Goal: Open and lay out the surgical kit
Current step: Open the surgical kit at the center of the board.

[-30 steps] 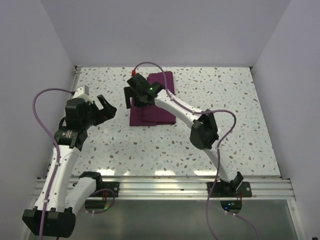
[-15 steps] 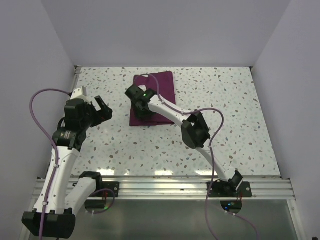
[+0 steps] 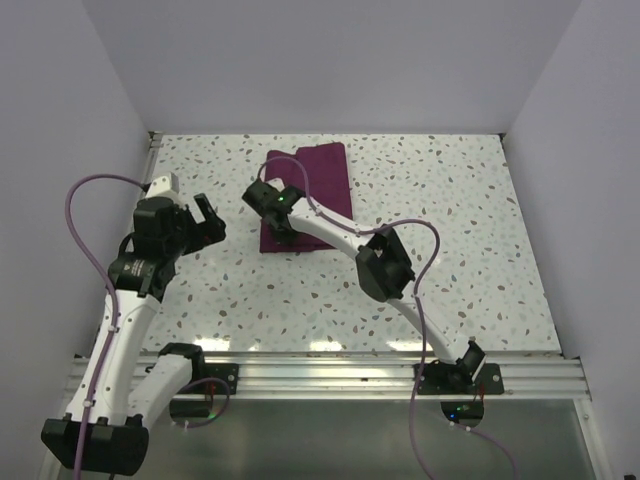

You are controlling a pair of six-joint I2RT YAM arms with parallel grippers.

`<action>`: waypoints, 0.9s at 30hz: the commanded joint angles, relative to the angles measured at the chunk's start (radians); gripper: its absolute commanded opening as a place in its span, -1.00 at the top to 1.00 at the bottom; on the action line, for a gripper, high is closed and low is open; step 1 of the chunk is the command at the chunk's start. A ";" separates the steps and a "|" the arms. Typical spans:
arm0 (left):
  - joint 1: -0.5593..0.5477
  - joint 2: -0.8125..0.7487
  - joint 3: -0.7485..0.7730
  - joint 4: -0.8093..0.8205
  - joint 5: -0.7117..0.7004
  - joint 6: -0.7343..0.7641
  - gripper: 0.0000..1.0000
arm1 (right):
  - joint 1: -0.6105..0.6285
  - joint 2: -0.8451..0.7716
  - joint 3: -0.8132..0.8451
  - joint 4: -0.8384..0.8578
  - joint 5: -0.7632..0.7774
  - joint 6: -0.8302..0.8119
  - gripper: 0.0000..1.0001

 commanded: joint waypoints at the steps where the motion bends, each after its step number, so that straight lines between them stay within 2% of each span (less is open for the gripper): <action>1: -0.011 0.030 0.046 0.029 -0.005 0.036 -0.94 | -0.003 -0.060 0.052 -0.038 0.014 -0.025 1.00; 9: -0.020 0.131 0.135 0.065 0.038 0.042 -0.89 | -0.033 -0.258 0.034 0.071 0.026 -0.019 1.00; 14: -0.027 0.178 0.178 0.092 0.073 0.054 -0.89 | -0.118 -0.368 -0.027 0.105 0.037 0.057 1.00; 16: -0.050 0.217 0.198 0.111 0.091 0.080 -0.88 | -0.194 -0.475 -0.158 0.154 0.037 0.109 1.00; 19: -0.142 0.321 0.270 0.086 0.041 0.118 -0.86 | -0.281 -0.615 -0.325 0.169 0.097 0.125 1.00; 20: -0.206 0.355 0.293 0.077 -0.035 0.131 -0.86 | -0.300 -0.646 -0.368 0.168 0.118 0.127 1.00; 27: -0.435 0.706 0.468 0.032 -0.223 0.180 -0.81 | -0.414 -0.928 -0.869 0.179 0.175 0.162 1.00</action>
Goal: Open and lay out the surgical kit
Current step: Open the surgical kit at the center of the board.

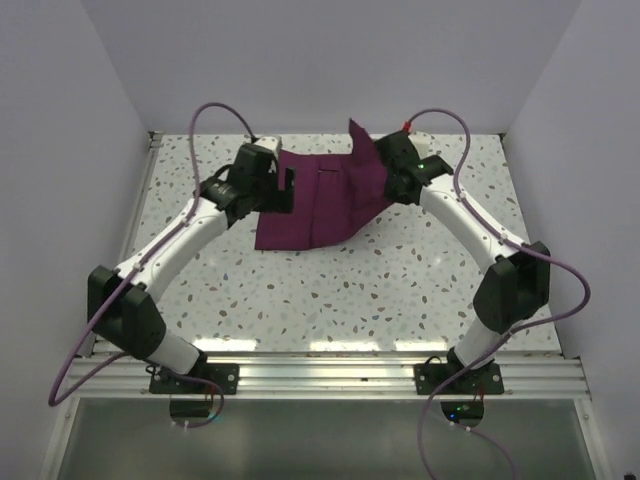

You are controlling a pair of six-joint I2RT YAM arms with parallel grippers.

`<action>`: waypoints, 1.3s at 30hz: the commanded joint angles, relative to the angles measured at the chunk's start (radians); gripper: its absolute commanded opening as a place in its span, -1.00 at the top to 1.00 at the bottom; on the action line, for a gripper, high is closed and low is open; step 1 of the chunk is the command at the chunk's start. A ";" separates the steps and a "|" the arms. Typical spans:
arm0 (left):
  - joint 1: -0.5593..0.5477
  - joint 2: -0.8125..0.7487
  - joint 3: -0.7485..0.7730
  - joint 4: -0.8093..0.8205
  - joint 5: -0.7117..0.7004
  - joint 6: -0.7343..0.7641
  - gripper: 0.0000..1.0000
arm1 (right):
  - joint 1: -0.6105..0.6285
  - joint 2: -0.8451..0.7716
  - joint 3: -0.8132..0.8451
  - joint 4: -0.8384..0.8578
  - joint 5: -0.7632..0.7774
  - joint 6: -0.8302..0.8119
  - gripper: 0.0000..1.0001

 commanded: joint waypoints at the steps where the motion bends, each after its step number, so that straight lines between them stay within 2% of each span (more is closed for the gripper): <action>1: -0.108 0.128 0.080 -0.011 -0.143 0.055 -0.81 | 0.005 -0.127 -0.185 0.011 0.073 0.060 1.00; 2: -0.149 0.157 0.089 -0.014 -0.180 0.055 -0.80 | 0.000 -0.146 -0.219 0.005 0.078 0.065 1.00; 3: -0.165 0.215 0.097 -0.017 -0.194 0.042 -0.80 | -0.006 -0.164 -0.262 -0.006 0.079 0.066 0.72; 6: -0.200 0.303 0.108 -0.028 -0.211 0.000 -0.79 | -0.028 -0.157 -0.275 -0.096 0.121 0.074 -0.96; 8: -0.223 0.337 0.106 -0.026 -0.232 -0.012 -0.78 | -0.040 -0.155 -0.270 -0.164 0.167 0.080 -0.97; 15: -0.251 0.484 0.126 -0.046 -0.318 -0.040 -0.65 | -0.060 -0.244 -0.278 -0.148 0.196 0.019 -0.97; 21: -0.251 0.539 0.132 -0.016 -0.331 -0.014 -0.57 | -0.061 -0.253 -0.238 -0.171 0.195 0.002 -0.97; 24: -0.251 0.562 0.145 -0.005 -0.331 -0.004 -0.36 | -0.061 -0.253 -0.230 -0.171 0.195 -0.007 -0.97; 25: -0.249 0.567 0.148 -0.005 -0.329 -0.004 -0.20 | -0.060 -0.249 -0.226 -0.173 0.195 -0.007 -0.97; 27: -0.249 0.567 0.152 0.000 -0.326 0.005 -0.06 | -0.060 -0.246 -0.224 -0.176 0.193 -0.009 -0.97; 28: -0.249 0.564 0.151 0.001 -0.322 0.009 0.22 | -0.061 -0.243 -0.224 -0.176 0.191 -0.009 -0.97; 30: -0.246 0.555 0.152 0.010 -0.303 0.020 0.54 | -0.061 -0.235 -0.224 -0.173 0.187 -0.006 -0.97; 31: -0.238 0.547 0.154 0.012 -0.294 0.022 0.94 | -0.061 -0.233 -0.223 -0.175 0.184 -0.004 -0.97; 32: -0.232 0.530 0.155 0.013 -0.267 0.022 1.00 | -0.061 -0.229 -0.217 -0.173 0.181 -0.004 -0.97; 36: -0.156 0.422 0.151 0.007 -0.184 0.005 1.00 | -0.060 -0.200 -0.177 -0.133 0.144 -0.035 -0.97; 39: -0.015 0.287 0.131 -0.017 -0.153 -0.012 1.00 | -0.061 -0.155 -0.109 -0.081 0.074 -0.092 -0.97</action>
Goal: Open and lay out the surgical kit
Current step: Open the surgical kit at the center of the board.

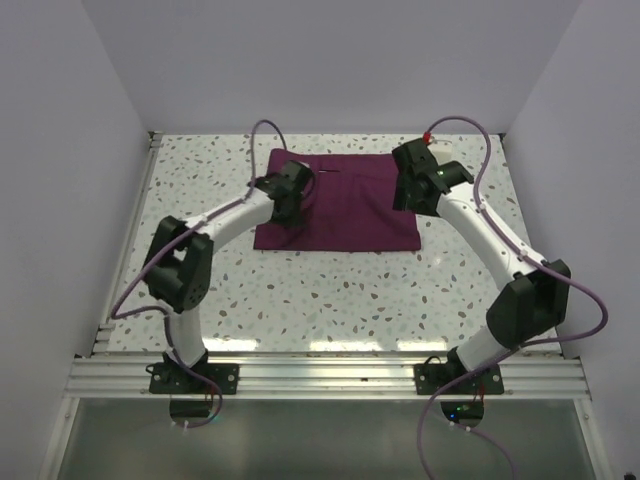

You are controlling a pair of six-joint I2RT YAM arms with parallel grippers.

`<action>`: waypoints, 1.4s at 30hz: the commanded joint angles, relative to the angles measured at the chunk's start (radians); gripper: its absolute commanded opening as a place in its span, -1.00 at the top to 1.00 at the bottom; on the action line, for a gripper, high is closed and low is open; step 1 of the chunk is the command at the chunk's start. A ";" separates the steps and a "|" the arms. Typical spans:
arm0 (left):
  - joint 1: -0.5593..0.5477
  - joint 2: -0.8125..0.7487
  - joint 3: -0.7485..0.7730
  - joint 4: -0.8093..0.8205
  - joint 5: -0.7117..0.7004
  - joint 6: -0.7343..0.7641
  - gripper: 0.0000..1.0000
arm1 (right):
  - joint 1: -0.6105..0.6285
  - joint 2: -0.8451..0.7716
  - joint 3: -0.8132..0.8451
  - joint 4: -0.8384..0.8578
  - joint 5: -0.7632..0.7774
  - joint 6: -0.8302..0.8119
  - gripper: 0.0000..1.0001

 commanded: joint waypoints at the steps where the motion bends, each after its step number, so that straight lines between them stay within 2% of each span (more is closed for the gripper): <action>1: 0.232 -0.230 0.004 0.001 0.039 -0.016 1.00 | 0.000 0.060 0.107 0.086 -0.070 -0.064 -0.97; 3: 0.340 -0.331 -0.033 -0.014 0.055 -0.014 1.00 | -0.002 0.101 0.182 0.114 -0.116 -0.085 -0.97; 4: 0.445 -0.362 -0.045 -0.019 0.058 -0.011 1.00 | 0.000 0.123 0.211 0.119 -0.125 -0.091 -0.97; 6: 0.541 -0.425 -0.083 -0.037 0.064 -0.001 1.00 | -0.002 0.204 0.306 0.128 -0.143 -0.109 -0.97; 7: 0.598 -0.440 -0.100 -0.043 0.064 0.003 0.84 | -0.002 0.239 0.338 0.126 -0.143 -0.113 -0.97; 8: 0.633 -0.465 -0.117 -0.051 0.040 -0.022 0.34 | -0.003 0.296 0.404 0.123 -0.146 -0.119 -0.97; 10: 0.646 -0.483 -0.172 -0.051 0.058 -0.030 -0.98 | -0.003 0.361 0.469 0.111 -0.151 -0.123 -0.97; 16: 0.644 -0.502 -0.235 -0.140 0.044 -0.071 -0.99 | -0.040 0.584 0.668 0.082 -0.197 -0.096 -0.97; 20: 0.646 -0.552 -0.258 -0.146 0.066 -0.074 -0.99 | -0.059 0.645 0.690 0.065 -0.191 -0.080 -0.96; 24: 0.644 -0.580 -0.286 -0.174 0.079 -0.076 -0.99 | -0.085 0.680 0.629 0.085 -0.173 -0.080 -0.91; 28: 0.646 -0.609 -0.304 -0.191 0.085 -0.080 -0.99 | -0.105 0.712 0.561 0.129 -0.211 -0.085 -0.74; 35: 0.646 -0.614 -0.317 -0.206 0.095 -0.080 -0.99 | -0.121 0.786 0.552 0.163 -0.214 -0.085 -0.59; 42: 0.644 -0.614 -0.315 -0.238 0.084 -0.073 -0.99 | -0.157 0.855 0.567 0.197 -0.240 -0.054 -0.27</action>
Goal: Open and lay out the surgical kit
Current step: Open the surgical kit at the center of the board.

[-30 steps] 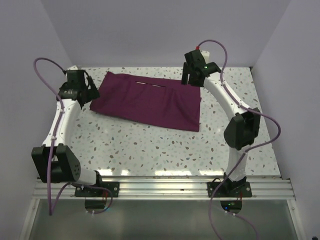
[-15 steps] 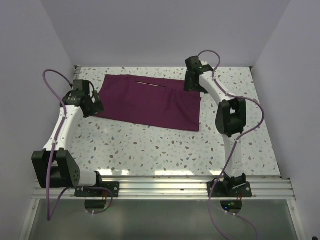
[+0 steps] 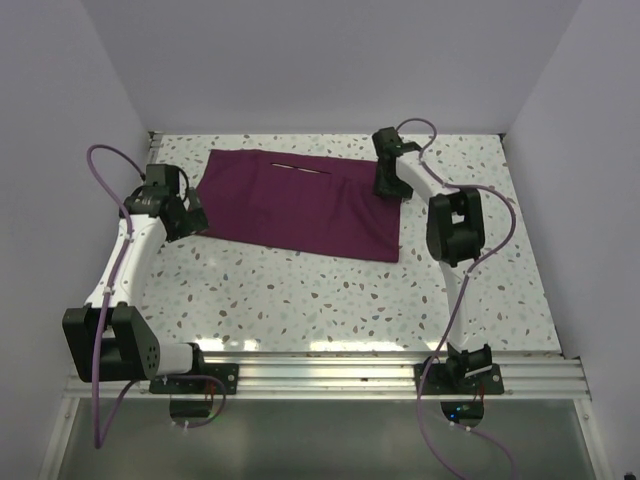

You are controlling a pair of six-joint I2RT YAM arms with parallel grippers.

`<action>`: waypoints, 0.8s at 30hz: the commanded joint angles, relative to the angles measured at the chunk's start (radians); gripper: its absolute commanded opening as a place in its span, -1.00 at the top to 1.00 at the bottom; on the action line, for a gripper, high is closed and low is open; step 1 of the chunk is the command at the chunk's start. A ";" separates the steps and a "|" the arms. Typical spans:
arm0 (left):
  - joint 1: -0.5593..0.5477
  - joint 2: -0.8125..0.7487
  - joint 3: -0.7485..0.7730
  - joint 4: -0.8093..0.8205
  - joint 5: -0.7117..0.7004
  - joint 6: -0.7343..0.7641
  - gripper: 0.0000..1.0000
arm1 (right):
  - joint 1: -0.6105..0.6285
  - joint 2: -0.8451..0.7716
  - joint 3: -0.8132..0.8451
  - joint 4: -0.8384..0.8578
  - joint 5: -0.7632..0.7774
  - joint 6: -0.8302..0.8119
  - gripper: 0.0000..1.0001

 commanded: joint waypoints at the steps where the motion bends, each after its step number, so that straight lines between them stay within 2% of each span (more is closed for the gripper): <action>1: -0.002 -0.022 -0.004 -0.035 -0.001 -0.011 -0.99 | -0.034 0.038 0.007 0.033 -0.022 0.023 -0.25; 11: 0.000 -0.022 0.018 -0.063 -0.024 -0.009 -0.99 | -0.096 0.044 -0.085 0.093 -0.062 0.043 0.25; 13: 0.000 -0.021 0.018 -0.061 -0.026 -0.011 -0.99 | -0.101 0.045 -0.096 0.099 -0.082 0.039 0.46; 16: -0.003 -0.013 0.021 -0.061 -0.020 -0.015 -0.99 | -0.104 0.045 -0.096 0.104 -0.086 0.036 0.56; 18: -0.006 -0.005 0.027 -0.064 -0.014 -0.020 -0.99 | -0.106 0.047 -0.096 0.105 -0.092 0.036 0.73; 20: -0.011 0.004 0.038 -0.070 -0.017 -0.028 -0.99 | -0.106 0.047 -0.091 0.095 -0.091 0.037 0.82; 21: -0.020 0.005 0.042 -0.072 -0.018 -0.031 -0.99 | -0.104 0.047 -0.090 0.086 -0.085 0.040 1.00; 24: -0.034 0.010 0.048 -0.070 -0.024 -0.040 -0.99 | -0.104 0.039 -0.072 0.037 -0.047 0.048 1.00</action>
